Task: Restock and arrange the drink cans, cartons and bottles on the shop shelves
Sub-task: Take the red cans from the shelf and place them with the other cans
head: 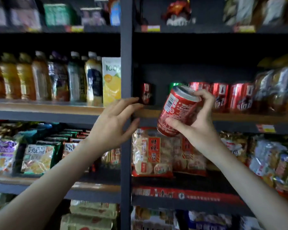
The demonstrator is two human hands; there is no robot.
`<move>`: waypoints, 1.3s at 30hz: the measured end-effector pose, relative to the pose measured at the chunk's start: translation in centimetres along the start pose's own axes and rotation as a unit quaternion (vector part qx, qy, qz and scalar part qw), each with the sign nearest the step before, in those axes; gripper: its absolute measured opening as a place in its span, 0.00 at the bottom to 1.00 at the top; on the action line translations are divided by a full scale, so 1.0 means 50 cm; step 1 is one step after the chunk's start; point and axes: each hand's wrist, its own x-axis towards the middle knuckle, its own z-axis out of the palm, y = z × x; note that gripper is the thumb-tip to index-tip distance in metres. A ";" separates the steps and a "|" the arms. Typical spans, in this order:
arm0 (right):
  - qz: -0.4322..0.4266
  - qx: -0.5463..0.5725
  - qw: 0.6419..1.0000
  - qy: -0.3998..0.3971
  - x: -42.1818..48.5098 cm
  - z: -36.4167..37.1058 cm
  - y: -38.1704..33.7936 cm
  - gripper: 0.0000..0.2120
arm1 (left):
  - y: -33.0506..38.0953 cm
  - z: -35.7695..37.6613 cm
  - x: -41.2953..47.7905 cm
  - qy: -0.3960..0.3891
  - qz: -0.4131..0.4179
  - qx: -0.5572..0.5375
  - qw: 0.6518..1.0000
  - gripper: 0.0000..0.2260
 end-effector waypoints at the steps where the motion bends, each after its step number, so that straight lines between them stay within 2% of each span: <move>1: -0.026 -0.022 0.999 0.012 0.026 0.003 0.001 0.35 | -0.017 0.001 0.016 0.016 0.010 0.027 0.999 0.16; 4: -0.059 -0.082 0.994 0.049 0.098 0.016 0.008 0.35 | -0.072 0.007 0.057 0.056 0.014 0.088 0.994 0.19; 6: -0.044 -0.106 0.992 0.051 0.140 0.024 0.015 0.34 | -0.108 0.014 0.078 0.064 0.010 0.106 0.992 0.21; 12: 0.092 -0.102 0.989 0.057 0.278 0.056 0.042 0.35 | -0.158 0.060 0.086 -0.030 0.152 0.186 0.970 0.25; 16: 0.149 -0.201 0.968 0.006 0.331 0.083 0.091 0.36 | -0.184 0.070 0.102 0.026 0.187 0.165 0.968 0.20; 20: 0.139 -0.295 0.942 -0.080 0.351 0.093 0.145 0.36 | -0.209 0.068 0.128 0.081 0.190 0.159 0.965 0.20; 24: 0.161 -0.355 0.913 -0.121 0.369 0.088 0.176 0.40 | -0.221 0.082 0.140 0.101 0.205 0.162 0.960 0.20; 26: 0.154 -0.438 0.871 -0.163 0.372 0.085 0.179 0.48 | -0.225 0.086 0.143 0.103 0.213 0.156 0.959 0.20; 28: 0.087 -0.566 0.795 -0.201 0.373 0.082 0.175 0.57 | -0.230 0.087 0.146 0.102 0.224 0.154 0.957 0.21; 29: 0.035 -0.619 0.756 -0.212 0.374 0.083 0.170 0.58 | -0.232 0.087 0.148 0.100 0.229 0.154 0.956 0.21; 31: -0.028 -0.663 0.714 -0.223 0.380 0.086 0.167 0.58 | -0.236 0.090 0.150 0.098 0.233 0.154 0.955 0.22; 35: -0.003 -0.702 0.667 -0.251 0.419 0.097 0.192 0.57 | -0.239 0.098 0.151 0.096 0.231 0.152 0.956 0.22; 37: 0.025 -0.740 0.624 -0.250 0.444 0.097 0.215 0.57 | -0.239 0.098 0.152 0.097 0.232 0.153 0.956 0.22; 39: 0.039 -0.785 0.573 -0.232 0.464 0.098 0.243 0.52 | -0.240 0.098 0.151 0.099 0.233 0.158 0.955 0.22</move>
